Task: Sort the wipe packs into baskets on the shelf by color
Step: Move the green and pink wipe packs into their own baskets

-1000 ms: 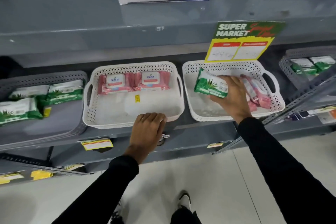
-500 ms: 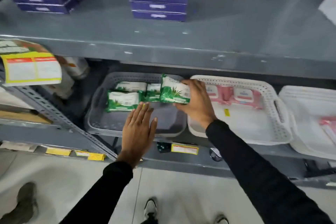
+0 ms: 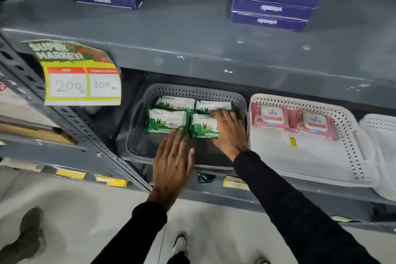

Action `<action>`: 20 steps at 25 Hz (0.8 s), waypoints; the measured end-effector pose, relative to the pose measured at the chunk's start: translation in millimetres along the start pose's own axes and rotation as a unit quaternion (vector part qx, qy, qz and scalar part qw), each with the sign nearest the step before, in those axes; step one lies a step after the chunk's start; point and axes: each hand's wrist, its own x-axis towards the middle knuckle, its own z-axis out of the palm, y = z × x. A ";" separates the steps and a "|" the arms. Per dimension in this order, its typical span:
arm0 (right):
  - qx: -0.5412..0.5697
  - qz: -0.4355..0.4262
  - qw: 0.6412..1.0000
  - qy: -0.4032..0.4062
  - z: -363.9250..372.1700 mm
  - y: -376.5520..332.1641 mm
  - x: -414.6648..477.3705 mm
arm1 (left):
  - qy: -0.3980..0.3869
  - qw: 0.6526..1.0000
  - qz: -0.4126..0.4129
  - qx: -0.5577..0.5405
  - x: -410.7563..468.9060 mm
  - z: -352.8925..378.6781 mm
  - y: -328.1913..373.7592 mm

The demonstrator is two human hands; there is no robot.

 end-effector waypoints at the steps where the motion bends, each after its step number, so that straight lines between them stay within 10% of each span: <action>1: 0.017 -0.006 1.000 0.004 -8.1 2.4 -1.2 | 0.009 1.000 -0.005 -0.010 2.7 -1.4 2.6; 10: 0.125 0.140 0.973 0.137 -129.0 196.1 -93.0 | -0.027 0.976 0.177 -0.127 25.4 31.9 175.2; 20: 0.015 0.410 0.912 -0.014 -171.3 477.0 -260.0 | -0.069 0.973 0.205 -0.085 8.5 113.3 407.6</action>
